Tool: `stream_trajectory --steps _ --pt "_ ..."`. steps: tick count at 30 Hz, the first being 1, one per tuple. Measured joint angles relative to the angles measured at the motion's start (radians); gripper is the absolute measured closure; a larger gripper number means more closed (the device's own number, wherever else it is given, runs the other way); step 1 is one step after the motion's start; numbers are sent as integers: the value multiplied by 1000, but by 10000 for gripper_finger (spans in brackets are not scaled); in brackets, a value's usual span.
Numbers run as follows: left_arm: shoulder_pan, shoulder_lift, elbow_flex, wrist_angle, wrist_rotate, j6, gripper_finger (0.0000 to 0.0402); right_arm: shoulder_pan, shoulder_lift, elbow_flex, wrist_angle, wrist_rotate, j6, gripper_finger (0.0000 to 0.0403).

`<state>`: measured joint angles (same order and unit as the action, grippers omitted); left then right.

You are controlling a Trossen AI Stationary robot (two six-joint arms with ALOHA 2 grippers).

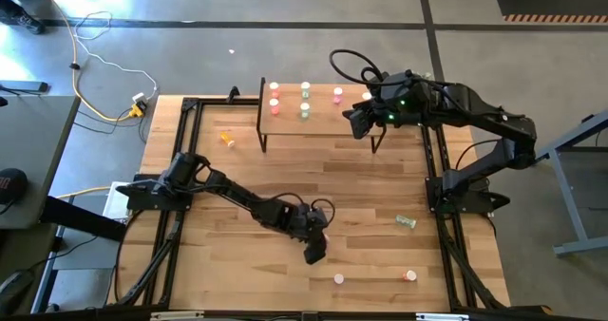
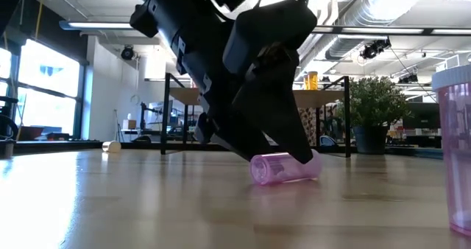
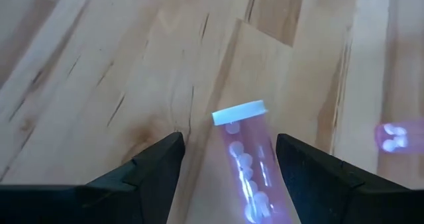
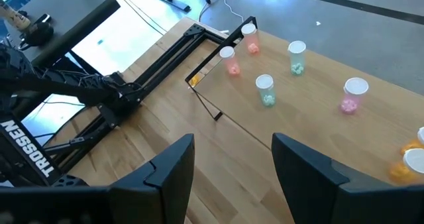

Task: Pick and place medicine bottles onto shelf by color
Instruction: Put the top purple pill bottle on the shelf aligned with the other purple pill bottle

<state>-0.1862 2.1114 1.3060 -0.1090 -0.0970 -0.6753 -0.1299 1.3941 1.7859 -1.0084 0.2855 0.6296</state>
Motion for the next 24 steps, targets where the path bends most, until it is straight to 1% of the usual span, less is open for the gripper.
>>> stream_trajectory --steps 4,8,17,24 --pt "1 1 0 -12 -19 29 173 0 0 0 0 0 0 210" --pt "2 6 2 -25 -28 36 202 0 0 0 0 0 0 210" --pt "4 8 0 -36 -47 130 269 0 0 0 0 0 0 210" --pt "5 4 -2 -33 -42 148 301 0 0 0 0 0 0 210"
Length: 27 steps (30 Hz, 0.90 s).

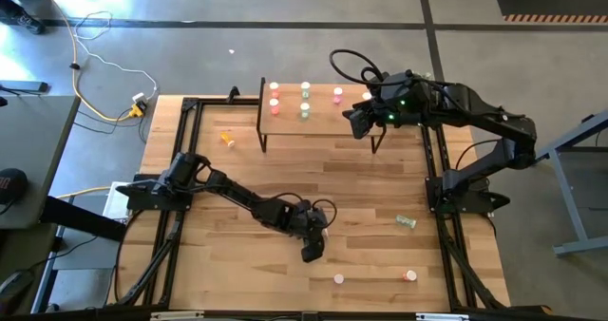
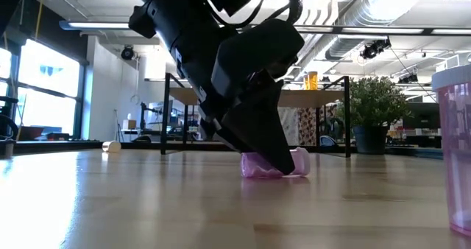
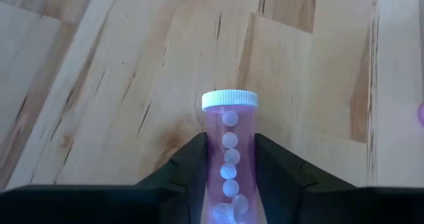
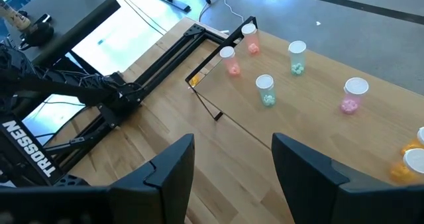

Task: Pick and place medicine bottles onto shelf by color
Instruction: Put the top purple pill bottle on the shelf aligned with the other purple pill bottle

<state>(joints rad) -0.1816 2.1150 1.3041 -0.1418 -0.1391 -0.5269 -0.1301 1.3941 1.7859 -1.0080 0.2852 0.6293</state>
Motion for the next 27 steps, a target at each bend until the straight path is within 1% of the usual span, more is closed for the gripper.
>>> stream_trajectory --steps 3,8,14,20,22,24,25,27 --pt "6 -3 0 3 15 7 304 0 0 0 0 -1 0 210" --pt "34 -16 10 -7 97 7 304 0 0 0 0 -6 0 210" --pt "73 -93 13 25 165 15 304 0 -23 3 25 -8 -43 210" --pt "111 -225 14 80 159 42 304 -1 -35 112 10 -8 -127 210" --pt "125 -263 15 140 149 49 304 -1 -35 160 -7 -8 -156 210" --pt "141 -314 13 152 145 50 304 -1 -35 204 -24 -9 -183 210" --pt "149 -333 14 200 140 51 304 -1 -36 223 -31 -15 -192 210" --pt "167 -382 14 219 130 56 304 -1 -36 261 -58 -30 -205 210"
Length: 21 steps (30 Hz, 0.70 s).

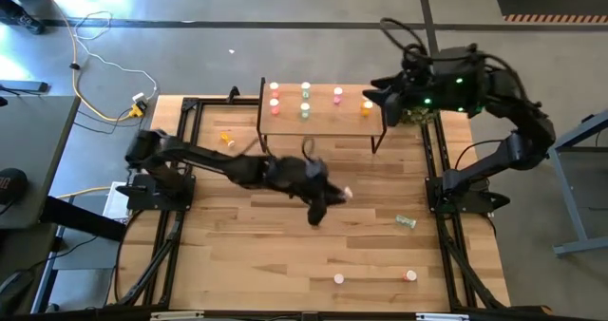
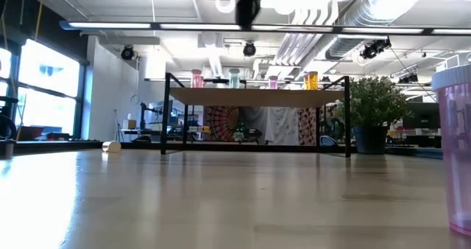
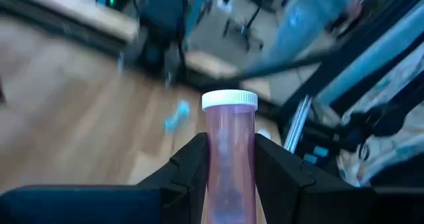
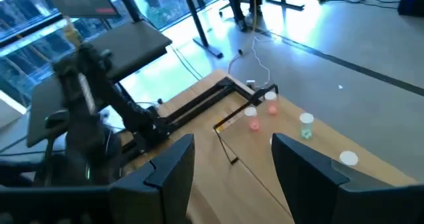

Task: Pick and place medicine bottles onto shelf by color
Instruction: Put the top purple pill bottle on the shelf aligned with the other purple pill bottle

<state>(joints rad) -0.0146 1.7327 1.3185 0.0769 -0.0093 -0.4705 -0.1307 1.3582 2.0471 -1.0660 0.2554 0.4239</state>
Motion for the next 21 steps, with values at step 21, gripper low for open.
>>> stream_trajectory --steps 21 --pt "185 -282 0 332 28 143 304 0 39 51 67 -118 -25 210"
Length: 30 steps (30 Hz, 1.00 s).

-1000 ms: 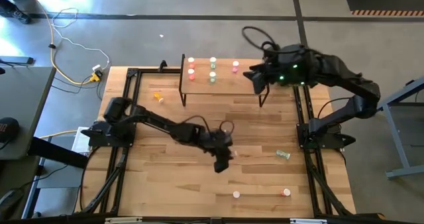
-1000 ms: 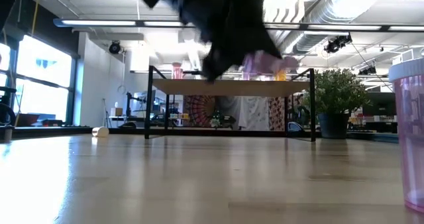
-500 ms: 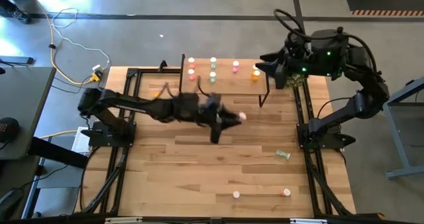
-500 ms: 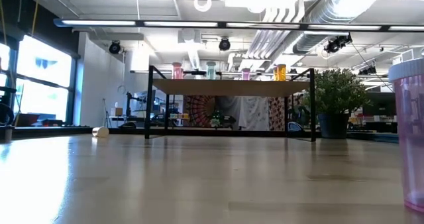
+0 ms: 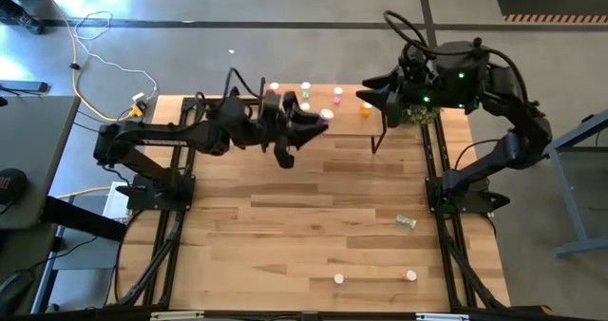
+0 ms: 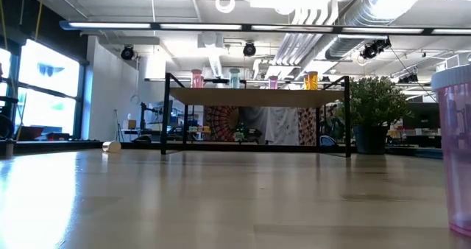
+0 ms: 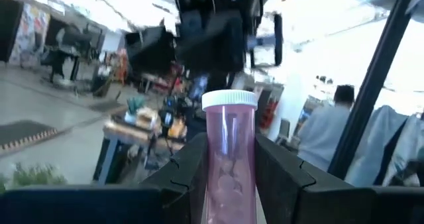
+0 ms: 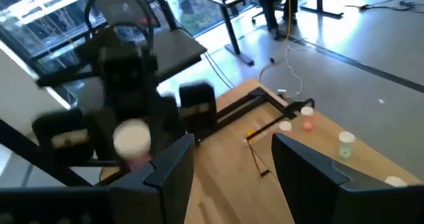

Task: Pick and place medicine bottles onto shelf by color
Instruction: Put the top purple pill bottle on the shelf aligned with the other purple pill bottle

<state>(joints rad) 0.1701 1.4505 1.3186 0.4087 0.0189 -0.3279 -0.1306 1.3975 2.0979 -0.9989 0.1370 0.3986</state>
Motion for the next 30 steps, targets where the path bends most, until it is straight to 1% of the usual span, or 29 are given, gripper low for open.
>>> stream_trajectory --steps 5,8,14,17,19,23,27,30 --pt "36 -6 0 28 10 9 304 0 25 0 100 -44 0 210" --pt "50 0 2 74 41 34 304 0 41 0 148 -45 -12 210" --pt "73 3 0 77 62 53 304 0 67 -1 223 -60 -40 210" --pt "73 3 0 84 67 71 304 0 83 -1 272 -127 -59 210" --pt "73 3 0 93 68 82 304 0 90 -1 300 -152 -85 210" --pt "73 3 0 90 77 96 304 -6 89 -1 293 -206 -150 210" --pt "72 3 0 90 80 96 304 -21 89 -1 285 -323 -197 210" --pt "72 3 0 90 86 96 304 -34 88 -1 260 -335 -236 210"
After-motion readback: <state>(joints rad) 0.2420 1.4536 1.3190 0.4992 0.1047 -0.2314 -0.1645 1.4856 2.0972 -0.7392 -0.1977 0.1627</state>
